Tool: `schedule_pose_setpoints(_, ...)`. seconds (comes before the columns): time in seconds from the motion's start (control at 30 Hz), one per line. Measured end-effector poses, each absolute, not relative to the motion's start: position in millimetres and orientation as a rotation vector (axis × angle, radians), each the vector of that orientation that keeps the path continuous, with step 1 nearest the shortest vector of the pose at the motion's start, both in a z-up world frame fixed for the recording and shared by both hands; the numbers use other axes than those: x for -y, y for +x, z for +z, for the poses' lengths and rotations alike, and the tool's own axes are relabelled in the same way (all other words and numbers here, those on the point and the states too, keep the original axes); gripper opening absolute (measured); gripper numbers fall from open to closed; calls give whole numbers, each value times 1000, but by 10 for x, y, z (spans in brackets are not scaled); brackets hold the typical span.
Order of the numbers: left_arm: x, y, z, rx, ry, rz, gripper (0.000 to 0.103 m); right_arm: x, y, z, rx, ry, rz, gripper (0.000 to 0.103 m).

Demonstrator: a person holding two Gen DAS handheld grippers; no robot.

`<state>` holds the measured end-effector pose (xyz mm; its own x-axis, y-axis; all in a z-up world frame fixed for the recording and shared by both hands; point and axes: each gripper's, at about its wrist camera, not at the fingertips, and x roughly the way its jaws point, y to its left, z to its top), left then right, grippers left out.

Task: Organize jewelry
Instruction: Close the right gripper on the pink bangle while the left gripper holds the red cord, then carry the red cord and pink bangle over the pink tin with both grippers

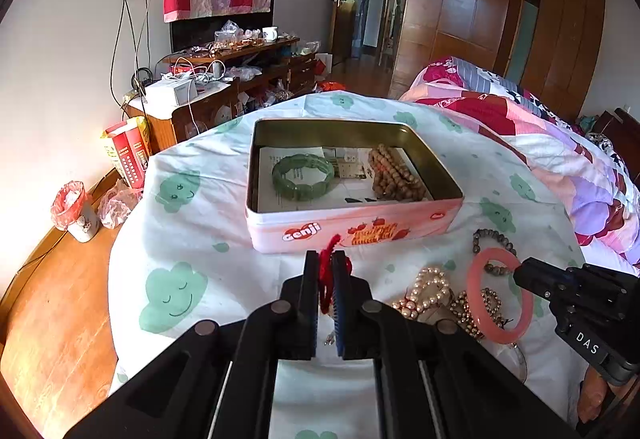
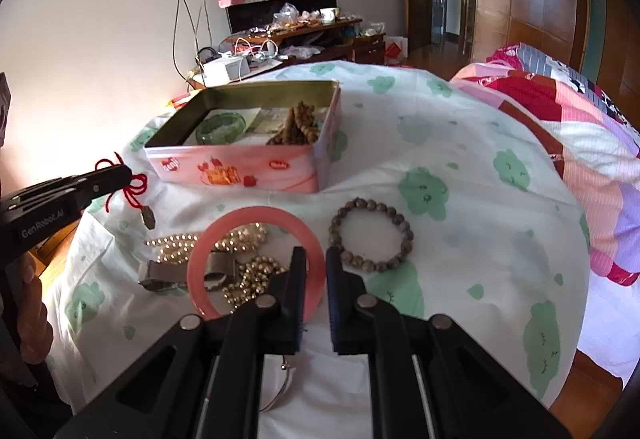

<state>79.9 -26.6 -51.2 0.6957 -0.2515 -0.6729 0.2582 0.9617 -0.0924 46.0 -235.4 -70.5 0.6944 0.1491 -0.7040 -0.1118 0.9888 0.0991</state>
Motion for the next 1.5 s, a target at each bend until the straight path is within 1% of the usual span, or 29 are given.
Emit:
schedule_pose_setpoints(1.1, 365, 1243, -64, -670, 53, -289, 5, 2204, 1024, -228, -695, -36, 194, 12)
schedule_pose_setpoints(1.5, 413, 1527, -100, -702, 59, -297, 5, 2174, 1257, -164, -704, -50, 203, 12)
